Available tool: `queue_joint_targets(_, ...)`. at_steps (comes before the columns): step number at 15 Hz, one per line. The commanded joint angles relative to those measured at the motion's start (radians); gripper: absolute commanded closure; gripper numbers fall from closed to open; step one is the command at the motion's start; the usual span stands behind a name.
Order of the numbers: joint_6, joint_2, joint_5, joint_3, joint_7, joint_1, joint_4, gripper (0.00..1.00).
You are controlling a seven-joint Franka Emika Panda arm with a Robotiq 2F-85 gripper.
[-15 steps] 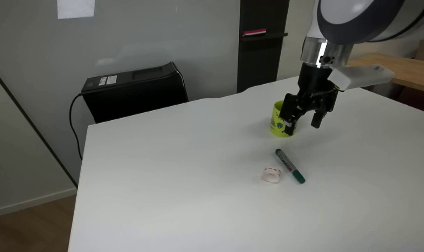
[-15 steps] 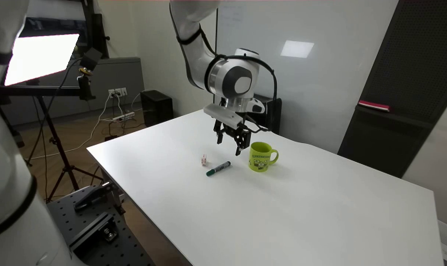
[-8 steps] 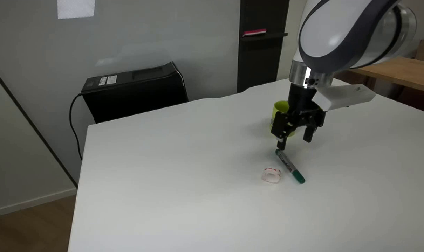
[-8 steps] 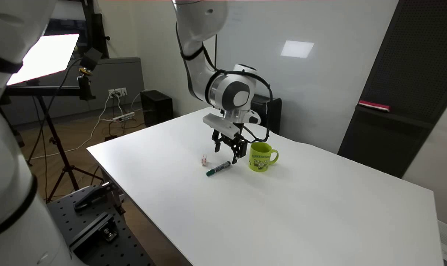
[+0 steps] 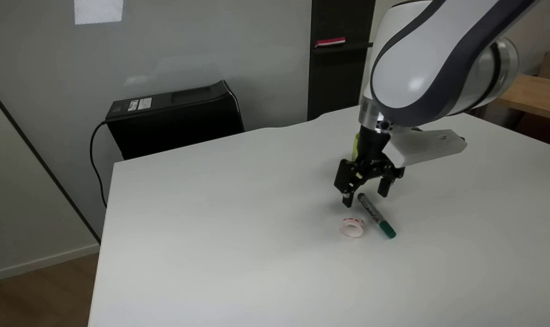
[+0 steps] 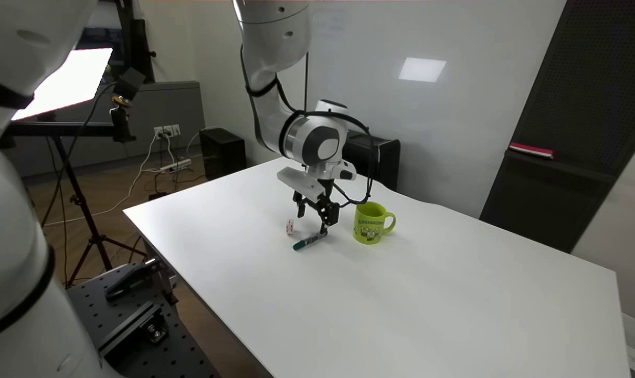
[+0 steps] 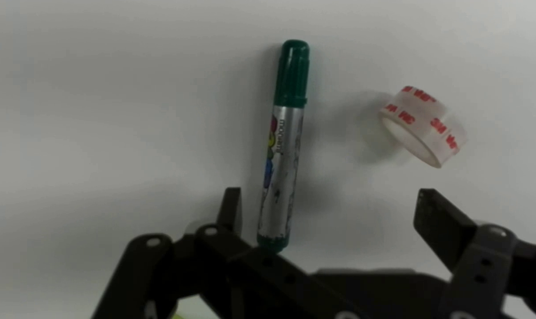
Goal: Put the marker in the cup
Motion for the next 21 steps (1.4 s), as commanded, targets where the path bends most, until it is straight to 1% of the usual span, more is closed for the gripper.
queue_joint_targets(1, 0.08, 0.025, -0.018, -0.03, 0.101, 0.05, 0.01, 0.0)
queue_joint_targets(4, 0.128, 0.036, -0.025, -0.055, 0.146, 0.084, 0.007, 0.0)
queue_joint_targets(10, 0.102, 0.037, -0.046, -0.111, 0.194, 0.125, 0.014, 0.0)
queue_joint_targets(21, 0.102, 0.069, -0.058, -0.132, 0.201, 0.118, 0.019, 0.0)
